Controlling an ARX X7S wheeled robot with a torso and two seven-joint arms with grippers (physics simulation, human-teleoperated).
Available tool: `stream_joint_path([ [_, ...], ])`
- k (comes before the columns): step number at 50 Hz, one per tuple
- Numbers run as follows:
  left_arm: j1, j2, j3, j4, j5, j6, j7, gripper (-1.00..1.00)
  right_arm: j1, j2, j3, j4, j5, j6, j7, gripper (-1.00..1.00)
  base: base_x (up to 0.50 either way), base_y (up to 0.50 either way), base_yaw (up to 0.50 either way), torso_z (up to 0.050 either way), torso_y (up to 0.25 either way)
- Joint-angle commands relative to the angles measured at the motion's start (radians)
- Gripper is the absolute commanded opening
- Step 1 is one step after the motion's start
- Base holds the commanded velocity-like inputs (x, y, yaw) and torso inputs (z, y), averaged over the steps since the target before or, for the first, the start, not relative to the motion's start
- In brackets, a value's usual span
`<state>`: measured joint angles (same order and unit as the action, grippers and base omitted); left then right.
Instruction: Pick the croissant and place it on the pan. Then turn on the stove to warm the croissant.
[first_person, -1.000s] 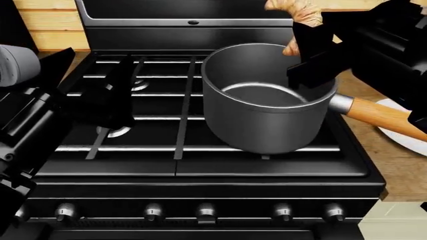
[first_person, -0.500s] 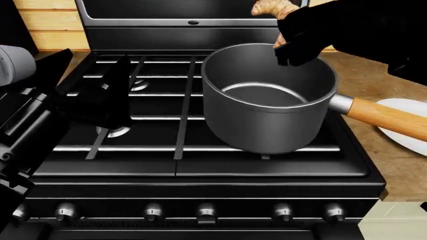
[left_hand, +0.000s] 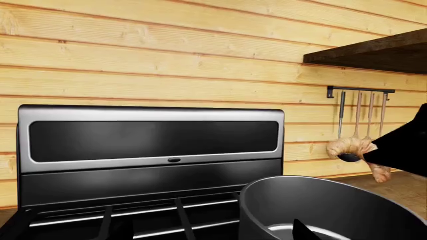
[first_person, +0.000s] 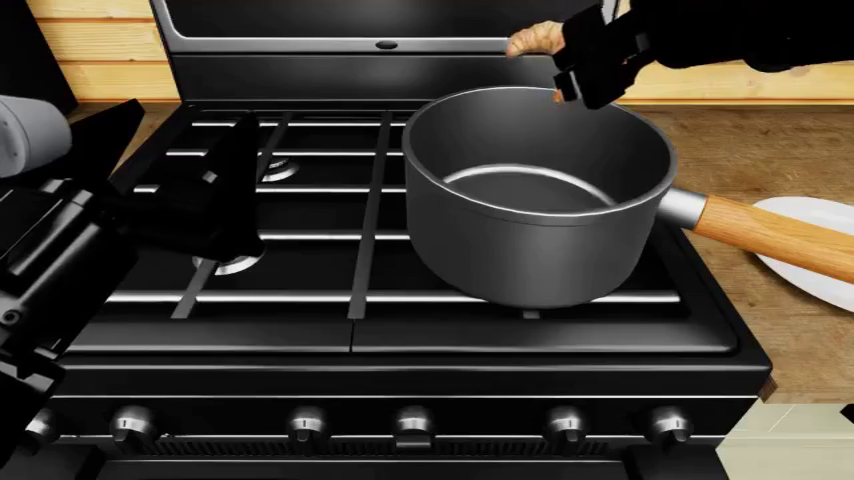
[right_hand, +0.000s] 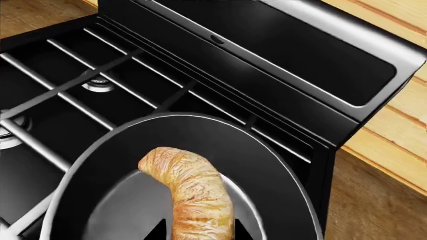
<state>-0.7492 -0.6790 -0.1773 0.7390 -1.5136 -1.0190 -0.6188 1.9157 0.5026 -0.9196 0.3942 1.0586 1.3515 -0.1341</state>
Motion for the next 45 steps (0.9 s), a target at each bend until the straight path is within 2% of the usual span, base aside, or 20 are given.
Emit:
stream_joint_path([
  [1, 0.005, -0.008, -0.004, 0.010, -0.010, 0.006, -0.003, 1.00, 0.102, -0.089, -0.218, 0.228, -0.158, -0.072, -0.283, -1.00, 0.00, 0.00, 0.00, 0.000, 0.000],
  [17, -0.003, -0.017, -0.005, 0.001, -0.022, 0.013, -0.007, 1.00, 0.113, -0.253, -0.409, 0.562, -0.306, -0.230, -0.555, -1.00, 0.00, 0.00, 0.00, 0.000, 0.000],
  [45, 0.003, -0.020, 0.007, -0.001, -0.012, 0.022, 0.000, 1.00, 0.020, -0.423, -0.473, 0.908, -0.412, -0.418, -0.712, -1.00, 0.00, 0.00, 0.00, 0.000, 0.000],
])
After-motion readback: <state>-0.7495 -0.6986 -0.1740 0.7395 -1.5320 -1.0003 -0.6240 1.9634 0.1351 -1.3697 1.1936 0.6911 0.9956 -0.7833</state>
